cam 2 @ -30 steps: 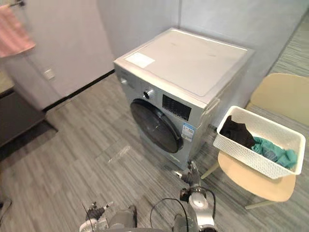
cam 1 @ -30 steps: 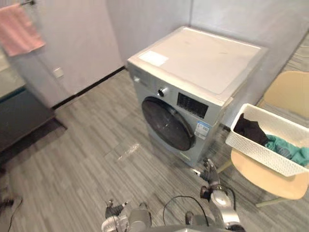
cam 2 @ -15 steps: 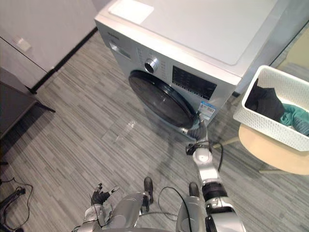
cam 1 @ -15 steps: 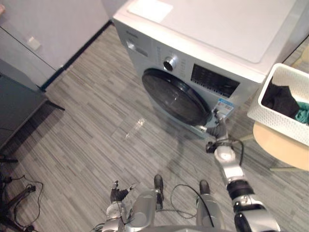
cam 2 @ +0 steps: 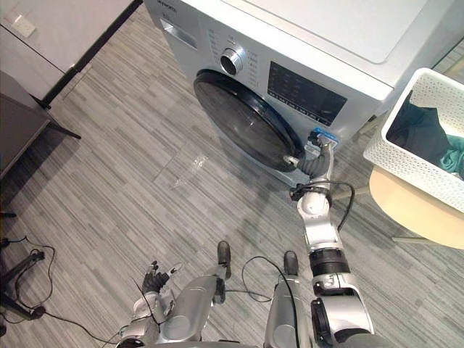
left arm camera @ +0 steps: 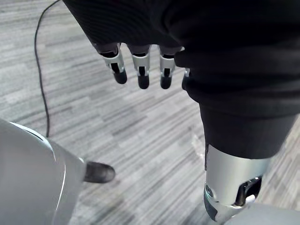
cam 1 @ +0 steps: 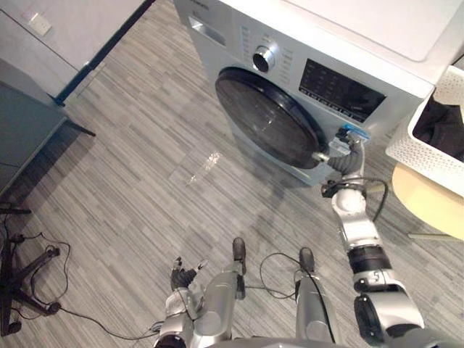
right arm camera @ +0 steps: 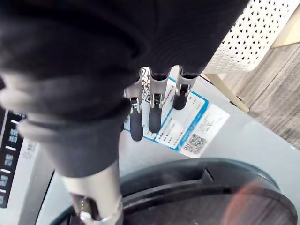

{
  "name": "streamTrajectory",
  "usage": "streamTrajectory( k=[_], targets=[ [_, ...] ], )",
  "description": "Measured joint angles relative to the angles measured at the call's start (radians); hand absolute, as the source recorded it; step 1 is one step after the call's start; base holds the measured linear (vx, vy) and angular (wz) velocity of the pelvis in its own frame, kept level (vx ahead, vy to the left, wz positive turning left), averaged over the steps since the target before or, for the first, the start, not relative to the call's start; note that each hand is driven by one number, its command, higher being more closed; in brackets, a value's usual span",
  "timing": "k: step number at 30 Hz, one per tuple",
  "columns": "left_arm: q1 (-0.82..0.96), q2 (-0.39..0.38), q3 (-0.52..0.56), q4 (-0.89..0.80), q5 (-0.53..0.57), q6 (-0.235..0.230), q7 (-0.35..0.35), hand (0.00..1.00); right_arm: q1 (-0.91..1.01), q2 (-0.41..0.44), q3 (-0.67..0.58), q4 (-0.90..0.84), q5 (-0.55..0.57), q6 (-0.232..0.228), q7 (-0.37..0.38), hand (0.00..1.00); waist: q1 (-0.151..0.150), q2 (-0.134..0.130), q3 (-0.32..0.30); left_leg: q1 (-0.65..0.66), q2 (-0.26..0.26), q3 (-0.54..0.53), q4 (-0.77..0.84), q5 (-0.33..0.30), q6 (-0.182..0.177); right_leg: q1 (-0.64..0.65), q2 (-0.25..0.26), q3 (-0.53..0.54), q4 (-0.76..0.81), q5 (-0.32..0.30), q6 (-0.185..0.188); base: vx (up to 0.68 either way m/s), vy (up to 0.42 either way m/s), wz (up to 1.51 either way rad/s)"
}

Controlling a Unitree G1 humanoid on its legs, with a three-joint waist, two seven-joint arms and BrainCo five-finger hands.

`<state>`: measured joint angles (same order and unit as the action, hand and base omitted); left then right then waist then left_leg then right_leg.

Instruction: Pick up the laundry basket with both hands and put the clothes into the washing machine.

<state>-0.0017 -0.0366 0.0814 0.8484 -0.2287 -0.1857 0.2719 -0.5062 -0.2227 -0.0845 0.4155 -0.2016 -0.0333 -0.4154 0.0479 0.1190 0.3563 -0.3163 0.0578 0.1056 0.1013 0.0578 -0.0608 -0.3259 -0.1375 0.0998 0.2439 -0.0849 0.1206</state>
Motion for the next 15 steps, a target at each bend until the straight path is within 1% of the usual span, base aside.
streamTrajectory(
  k=[4, 5, 8, 9, 12, 13, 14, 15],
  targets=[
    [0.000, -0.001, -0.001, -0.037, -0.030, -0.006, 0.000, 0.00, -0.058, -0.015, -0.005, 0.016, 0.029, 0.000, 0.002, 0.00, -0.003, 0.000, 0.009, -0.003, -0.001, -0.013, -0.036, 0.029, -0.003, -0.015, 0.000, -0.015, 0.006, 0.000, 0.000, -0.01, -0.028, 0.10],
    [0.000, -0.001, -0.004, -0.056, -0.039, -0.018, -0.002, 0.00, -0.105, -0.037, 0.007, 0.062, 0.041, 0.002, 0.010, 0.00, -0.002, 0.000, 0.019, -0.003, -0.001, -0.018, -0.040, 0.033, -0.007, -0.017, 0.000, -0.019, 0.011, 0.000, -0.001, -0.03, -0.027, 0.10],
    [0.000, -0.001, -0.014, -0.098, -0.069, -0.026, -0.007, 0.00, -0.209, -0.056, 0.030, 0.197, 0.054, 0.004, 0.031, 0.00, 0.010, 0.006, 0.027, -0.006, -0.003, -0.026, -0.072, 0.059, -0.011, -0.034, -0.001, -0.030, 0.018, 0.003, -0.002, -0.05, -0.017, 0.10],
    [0.000, 0.000, -0.020, -0.119, -0.081, -0.033, -0.008, 0.00, -0.250, -0.081, 0.050, 0.248, 0.055, 0.006, 0.044, 0.00, 0.021, 0.009, 0.030, -0.015, -0.003, -0.027, -0.084, 0.067, -0.014, -0.047, -0.002, -0.035, 0.021, 0.007, 0.000, -0.07, -0.004, 0.16],
    [0.001, 0.001, -0.042, -0.153, -0.096, -0.044, -0.011, 0.00, -0.373, -0.136, 0.109, 0.367, 0.057, 0.017, 0.084, 0.00, 0.023, 0.029, 0.043, -0.043, -0.002, -0.032, -0.117, 0.099, -0.011, -0.074, -0.010, -0.070, 0.032, 0.014, 0.001, -0.08, 0.005, 0.33],
    [0.002, 0.000, -0.042, -0.153, -0.109, -0.044, -0.012, 0.00, -0.387, -0.157, 0.116, 0.388, 0.074, 0.016, 0.092, 0.00, 0.021, 0.029, 0.043, -0.045, -0.001, -0.021, -0.133, 0.115, -0.010, -0.084, -0.014, -0.076, 0.040, 0.015, 0.003, -0.08, 0.007, 0.28],
    [0.001, 0.000, -0.044, -0.153, -0.114, -0.044, -0.013, 0.00, -0.398, -0.179, 0.135, 0.406, 0.085, 0.016, 0.110, 0.00, 0.022, 0.030, 0.044, -0.047, -0.002, -0.018, -0.138, 0.118, -0.011, -0.087, -0.017, -0.078, 0.042, 0.015, 0.004, -0.08, 0.006, 0.22],
    [0.002, 0.001, -0.044, -0.157, -0.115, -0.045, -0.022, 0.00, -0.425, -0.220, 0.179, 0.429, 0.138, 0.016, 0.152, 0.00, 0.021, 0.033, 0.045, -0.057, -0.002, -0.008, -0.139, 0.118, -0.011, -0.098, -0.024, -0.085, 0.049, 0.017, 0.006, -0.09, 0.010, 0.19]
  ],
)
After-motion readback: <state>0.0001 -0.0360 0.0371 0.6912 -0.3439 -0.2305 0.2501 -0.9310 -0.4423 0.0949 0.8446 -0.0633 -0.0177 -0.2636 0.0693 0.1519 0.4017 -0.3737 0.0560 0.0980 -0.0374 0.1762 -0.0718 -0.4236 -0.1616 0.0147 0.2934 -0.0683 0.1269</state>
